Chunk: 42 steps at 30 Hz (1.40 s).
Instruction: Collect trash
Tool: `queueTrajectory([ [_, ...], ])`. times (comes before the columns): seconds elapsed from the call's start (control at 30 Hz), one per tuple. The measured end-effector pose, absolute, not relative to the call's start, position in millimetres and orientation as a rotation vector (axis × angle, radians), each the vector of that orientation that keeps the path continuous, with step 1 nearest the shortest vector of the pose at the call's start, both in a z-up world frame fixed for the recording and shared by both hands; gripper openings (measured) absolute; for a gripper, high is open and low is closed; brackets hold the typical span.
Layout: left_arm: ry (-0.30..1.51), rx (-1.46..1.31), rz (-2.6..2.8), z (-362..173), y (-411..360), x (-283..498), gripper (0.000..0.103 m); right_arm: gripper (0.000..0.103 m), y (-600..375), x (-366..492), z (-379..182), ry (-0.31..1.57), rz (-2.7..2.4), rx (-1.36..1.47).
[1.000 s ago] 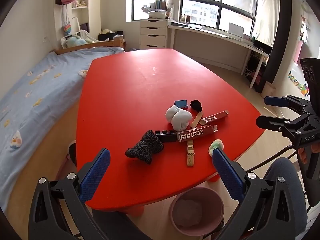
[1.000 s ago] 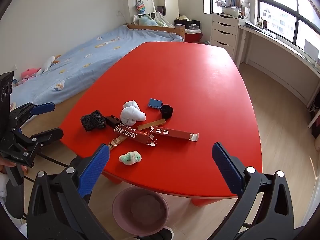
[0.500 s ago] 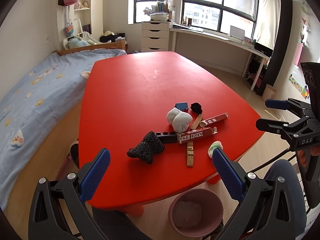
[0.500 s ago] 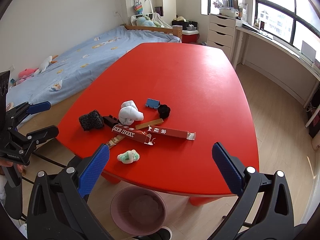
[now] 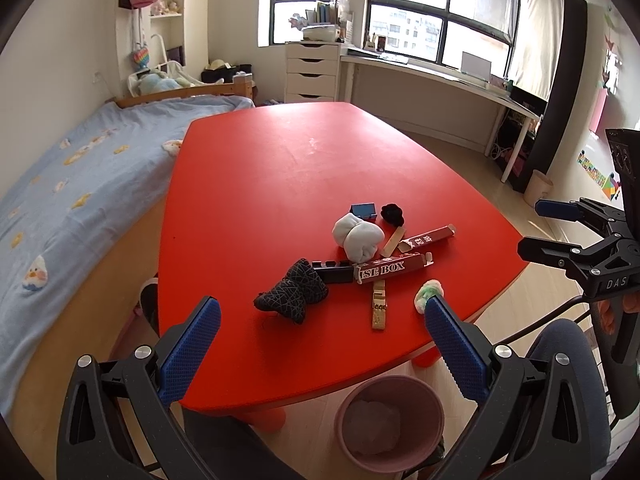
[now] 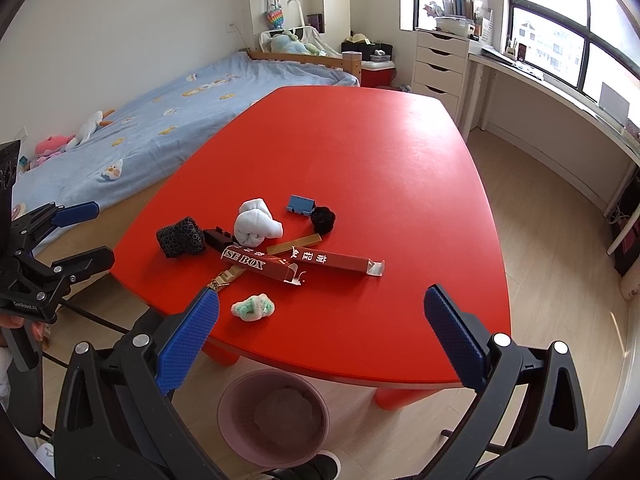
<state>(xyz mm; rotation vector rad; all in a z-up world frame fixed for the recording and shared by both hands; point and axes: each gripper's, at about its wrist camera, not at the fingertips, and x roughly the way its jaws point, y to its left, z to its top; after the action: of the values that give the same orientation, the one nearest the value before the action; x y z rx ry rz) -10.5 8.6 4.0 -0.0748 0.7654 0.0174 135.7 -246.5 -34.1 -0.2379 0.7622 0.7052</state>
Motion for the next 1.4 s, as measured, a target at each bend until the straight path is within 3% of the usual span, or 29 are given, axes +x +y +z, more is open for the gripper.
queueTrajectory([
  [1.4, 0.786, -0.086, 0.004, -4.4, 8.5, -11.2, 0.098, 0.100, -237.6, 133.6, -45.7, 0.790, 0.734, -0.262],
])
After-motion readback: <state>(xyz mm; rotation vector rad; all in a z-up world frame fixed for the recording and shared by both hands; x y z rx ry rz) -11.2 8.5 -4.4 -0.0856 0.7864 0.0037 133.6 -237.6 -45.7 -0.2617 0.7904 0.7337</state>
